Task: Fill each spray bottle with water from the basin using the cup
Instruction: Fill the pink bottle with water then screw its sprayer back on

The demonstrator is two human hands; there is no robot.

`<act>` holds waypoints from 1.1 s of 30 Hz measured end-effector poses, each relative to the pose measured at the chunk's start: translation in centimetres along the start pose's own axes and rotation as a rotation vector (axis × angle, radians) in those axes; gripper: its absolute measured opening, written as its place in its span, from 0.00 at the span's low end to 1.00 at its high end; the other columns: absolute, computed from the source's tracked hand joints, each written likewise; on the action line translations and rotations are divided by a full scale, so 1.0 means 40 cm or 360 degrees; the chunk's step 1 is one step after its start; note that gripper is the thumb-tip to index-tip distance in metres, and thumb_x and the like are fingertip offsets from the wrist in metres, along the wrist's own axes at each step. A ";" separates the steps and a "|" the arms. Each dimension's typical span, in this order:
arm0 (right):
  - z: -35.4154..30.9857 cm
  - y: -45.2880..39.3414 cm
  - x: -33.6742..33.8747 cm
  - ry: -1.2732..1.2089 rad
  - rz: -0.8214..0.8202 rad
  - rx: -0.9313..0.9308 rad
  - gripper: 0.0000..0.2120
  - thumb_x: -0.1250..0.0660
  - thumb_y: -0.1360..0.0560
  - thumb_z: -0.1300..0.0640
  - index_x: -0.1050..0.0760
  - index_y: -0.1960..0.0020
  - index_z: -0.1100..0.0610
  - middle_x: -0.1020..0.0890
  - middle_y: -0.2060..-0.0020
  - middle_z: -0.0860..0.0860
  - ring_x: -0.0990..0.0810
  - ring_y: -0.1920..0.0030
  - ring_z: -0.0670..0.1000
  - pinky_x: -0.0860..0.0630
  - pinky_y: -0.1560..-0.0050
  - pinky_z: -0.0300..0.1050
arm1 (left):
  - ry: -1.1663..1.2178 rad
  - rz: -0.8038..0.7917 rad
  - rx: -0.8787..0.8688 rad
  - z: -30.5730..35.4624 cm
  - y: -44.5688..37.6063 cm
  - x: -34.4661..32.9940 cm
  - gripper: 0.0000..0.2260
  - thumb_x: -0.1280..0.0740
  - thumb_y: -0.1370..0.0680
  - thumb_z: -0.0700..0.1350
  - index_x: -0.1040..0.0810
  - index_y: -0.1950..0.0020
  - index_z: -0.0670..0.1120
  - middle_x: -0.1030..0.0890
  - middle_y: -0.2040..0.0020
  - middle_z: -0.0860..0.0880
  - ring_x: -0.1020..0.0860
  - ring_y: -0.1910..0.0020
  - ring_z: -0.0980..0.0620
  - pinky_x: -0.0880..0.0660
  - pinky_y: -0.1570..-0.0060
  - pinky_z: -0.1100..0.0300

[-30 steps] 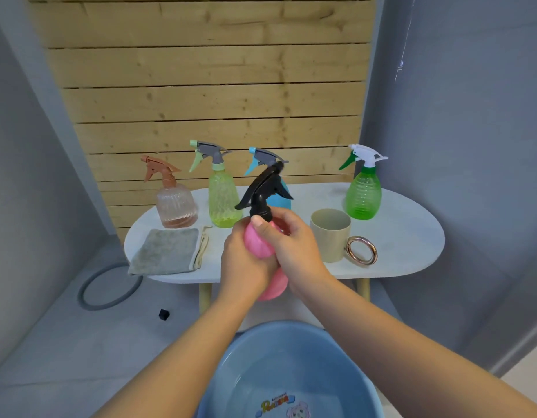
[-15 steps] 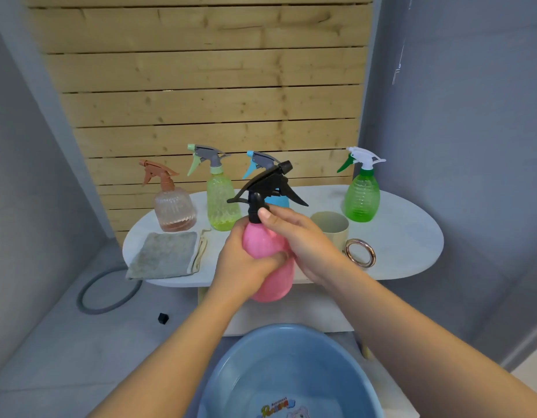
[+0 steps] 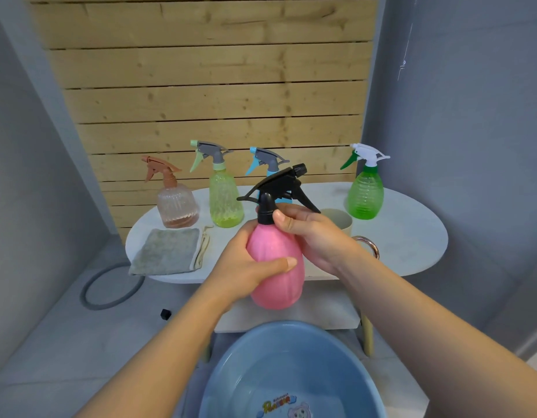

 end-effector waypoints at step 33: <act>0.006 -0.012 -0.007 0.0007 0.0108 0.0066 0.17 0.25 0.35 0.64 0.28 0.51 0.59 0.19 0.59 0.52 0.19 0.57 0.51 0.22 0.53 0.41 | 0.0015 0.0140 0.0033 0.003 0.000 -0.003 0.29 0.21 0.36 0.44 0.28 0.38 0.54 0.21 0.47 0.56 0.22 0.50 0.61 0.24 0.63 0.71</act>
Point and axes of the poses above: each hand's wrist, its own y-axis away from the middle knuckle, its own x-axis out of the back of the hand, z = x × y, the point moved 2 cm from there along -y, towards the middle knuckle
